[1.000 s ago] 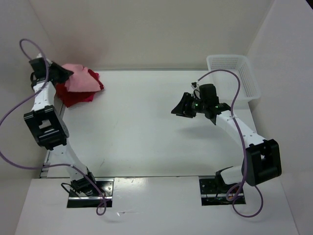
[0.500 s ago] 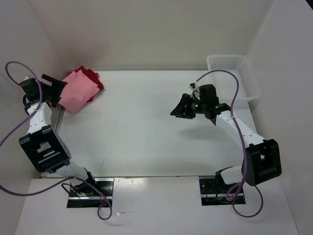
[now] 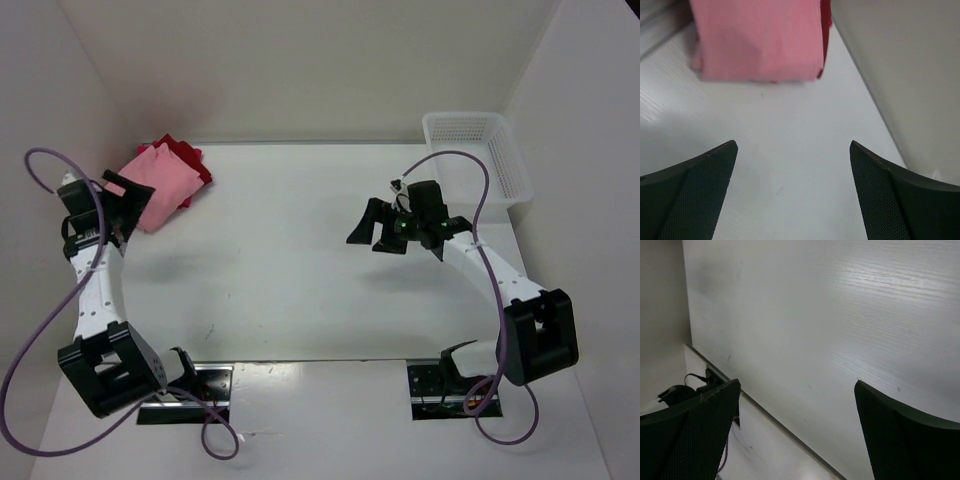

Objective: Fold and stack the t-shirts
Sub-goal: Put the neatly folded tshirt into the corner of the board with the left arm

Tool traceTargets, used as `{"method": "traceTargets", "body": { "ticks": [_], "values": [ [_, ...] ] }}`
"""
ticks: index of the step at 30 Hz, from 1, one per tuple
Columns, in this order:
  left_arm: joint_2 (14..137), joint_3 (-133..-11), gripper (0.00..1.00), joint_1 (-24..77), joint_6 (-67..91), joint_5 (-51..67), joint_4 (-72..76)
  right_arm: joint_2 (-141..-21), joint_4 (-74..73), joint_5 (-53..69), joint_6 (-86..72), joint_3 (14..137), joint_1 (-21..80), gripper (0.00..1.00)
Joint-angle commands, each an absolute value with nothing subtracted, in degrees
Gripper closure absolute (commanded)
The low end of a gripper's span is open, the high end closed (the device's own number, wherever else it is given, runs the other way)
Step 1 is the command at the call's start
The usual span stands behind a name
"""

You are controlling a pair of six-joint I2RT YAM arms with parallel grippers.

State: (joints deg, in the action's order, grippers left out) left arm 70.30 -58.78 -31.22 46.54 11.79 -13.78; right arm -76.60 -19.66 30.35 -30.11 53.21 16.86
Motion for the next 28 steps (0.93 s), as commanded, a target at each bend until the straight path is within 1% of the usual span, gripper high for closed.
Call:
{"method": "traceTargets", "body": {
  "ticks": [1, 2, 5, 7, 10, 15, 20, 24, 28],
  "values": [
    [68.38, -56.26, 0.0, -24.28, 43.77, 14.94, -20.1, -74.62, -24.15, 25.23, -27.6, 53.0, 16.52, 0.0],
    [67.86, -55.73, 0.0, -19.99, 43.25, 14.94, -21.08, -75.23, -24.17, 25.22, -27.08, 53.61, 16.52, 0.0],
    [65.05, -54.94, 0.0, -12.51, 42.01, 13.97, -25.48, -74.45, -22.16, 28.82, -27.68, 51.69, 16.52, 0.0],
    [63.38, -53.96, 0.0, -10.38, 42.01, 14.5, -26.89, -73.92, -20.49, 32.25, -29.69, 50.54, 16.52, 0.0],
    [60.56, -51.86, 0.0, -8.18, 41.48, 19.06, -26.89, -73.13, -19.95, 32.87, -31.02, 49.39, 16.52, 0.0],
    [57.83, -49.05, 0.0, -6.07, 40.17, 25.91, -26.37, -69.53, -18.55, 28.31, -35.59, 48.25, 16.52, 0.0],
    [55.47, -46.33, 0.0, 0.86, 39.02, 31.98, -24.35, -68.12, -17.67, 22.08, -39.9, 48.25, 16.52, 0.0],
    [49.14, -42.9, 0.0, 3.95, 38.41, 33.65, -23.3, -67.06, -20.47, 15.31, -39.55, 49.56, 16.52, 0.0],
    [46.51, -42.36, 0.0, 6.94, 36.66, 34.98, -25.56, -67.06, -21.88, 12.83, -39.54, 51.41, 16.52, 0.0]
  ]
}}
